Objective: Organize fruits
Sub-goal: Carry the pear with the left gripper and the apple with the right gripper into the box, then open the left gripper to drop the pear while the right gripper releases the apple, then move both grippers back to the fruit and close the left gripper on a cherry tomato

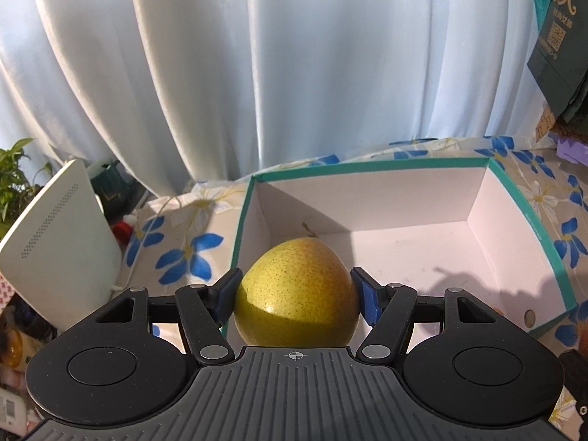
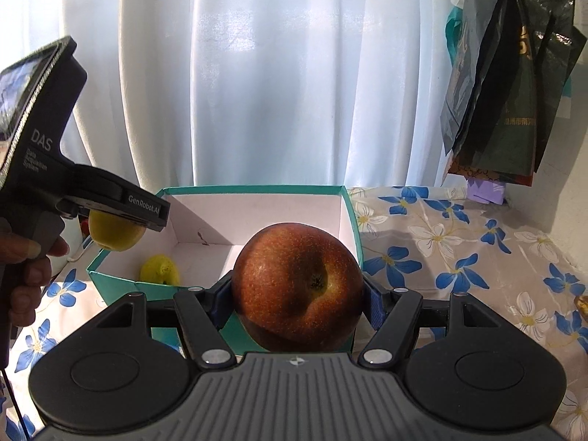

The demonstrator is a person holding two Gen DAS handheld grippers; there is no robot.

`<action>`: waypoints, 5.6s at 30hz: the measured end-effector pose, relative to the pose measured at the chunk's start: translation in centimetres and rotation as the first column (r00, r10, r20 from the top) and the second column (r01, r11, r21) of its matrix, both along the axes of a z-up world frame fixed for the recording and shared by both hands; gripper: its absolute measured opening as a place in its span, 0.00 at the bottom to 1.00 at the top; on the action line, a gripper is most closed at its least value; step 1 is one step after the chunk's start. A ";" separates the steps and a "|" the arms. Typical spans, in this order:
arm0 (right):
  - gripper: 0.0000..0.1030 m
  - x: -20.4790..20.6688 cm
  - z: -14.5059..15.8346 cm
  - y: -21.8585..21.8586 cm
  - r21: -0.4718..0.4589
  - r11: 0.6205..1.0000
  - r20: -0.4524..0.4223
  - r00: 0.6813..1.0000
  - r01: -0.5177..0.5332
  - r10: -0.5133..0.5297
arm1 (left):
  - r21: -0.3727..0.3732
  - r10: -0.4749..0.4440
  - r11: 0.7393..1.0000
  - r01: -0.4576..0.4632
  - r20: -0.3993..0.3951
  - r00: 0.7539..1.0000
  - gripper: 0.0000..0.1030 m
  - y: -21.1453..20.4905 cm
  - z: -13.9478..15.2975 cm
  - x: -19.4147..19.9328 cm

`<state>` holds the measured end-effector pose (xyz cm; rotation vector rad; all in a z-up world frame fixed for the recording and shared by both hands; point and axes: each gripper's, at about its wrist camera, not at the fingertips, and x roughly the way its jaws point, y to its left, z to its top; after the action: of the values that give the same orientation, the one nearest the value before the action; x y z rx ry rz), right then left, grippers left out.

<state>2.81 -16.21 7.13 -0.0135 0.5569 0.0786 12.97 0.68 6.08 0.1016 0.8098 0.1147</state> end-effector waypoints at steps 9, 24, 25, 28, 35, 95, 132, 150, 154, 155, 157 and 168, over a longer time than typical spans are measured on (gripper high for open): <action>0.66 1.2 0.0 -0.2 0.000 1.000 0.003 1.000 0.018 -0.018 | -0.018 -0.026 1.000 0.025 -0.058 0.998 0.67 0.0 -2.8 1.8; 0.66 3.9 -0.2 0.0 -0.010 0.999 0.003 0.999 0.036 -0.036 | -0.023 -0.025 0.999 0.023 -0.101 0.995 0.67 0.5 -5.7 3.6; 0.66 4.1 -0.3 0.0 -0.011 0.999 0.001 0.999 0.034 -0.034 | -0.019 -0.027 1.000 0.025 -0.100 0.995 0.67 0.4 -5.8 3.6; 0.66 4.6 -0.4 0.2 -0.011 0.999 -0.003 0.999 0.032 -0.032 | -0.029 -0.035 0.999 0.033 -0.094 0.995 0.67 0.4 -5.8 3.7; 0.66 4.9 -0.4 0.1 -0.012 0.999 -0.005 0.999 0.037 -0.037 | -0.038 -0.045 0.998 0.042 -0.077 0.996 0.67 0.3 -5.8 3.7; 0.66 7.3 -2.8 0.4 -0.047 0.999 -0.020 1.000 0.001 -0.002 | -0.123 0.203 0.973 -0.197 0.042 0.978 0.92 5.1 1.1 -3.3; 0.69 9.1 -5.4 1.0 -0.109 0.992 -0.039 0.997 -0.069 0.066 | -0.071 0.232 0.970 -0.234 -0.031 0.972 0.92 4.7 -0.2 -3.6; 0.89 4.3 -2.7 0.7 -0.111 0.993 0.035 0.999 -0.030 0.034 | -0.074 0.201 0.977 -0.202 -0.019 0.979 0.93 5.9 -1.2 -7.2; 0.98 1.4 -1.8 0.7 -0.089 0.996 0.066 0.998 -0.014 0.019 | -0.085 0.179 0.980 -0.179 -0.013 0.984 0.93 7.3 -3.0 -9.2; 0.98 0.8 -1.7 0.7 -0.083 0.996 0.072 0.997 -0.011 0.017 | -0.088 0.168 0.982 -0.169 -0.014 0.986 0.93 7.5 -3.5 -9.7; 0.99 -0.5 -1.6 0.8 -0.077 0.997 0.073 0.997 -0.006 0.011 | -0.100 0.145 0.984 -0.145 -0.004 0.989 0.93 7.7 -4.5 -10.8; 1.00 -3.3 -2.8 2.1 -0.096 0.995 0.016 1.000 0.001 0.001 | -0.025 -0.013 1.000 0.014 0.010 1.000 0.83 5.2 -8.1 -12.9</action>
<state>-0.51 -14.09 4.30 -0.1076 0.5439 0.0515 0.09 5.90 -2.03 0.0829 0.8005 0.0921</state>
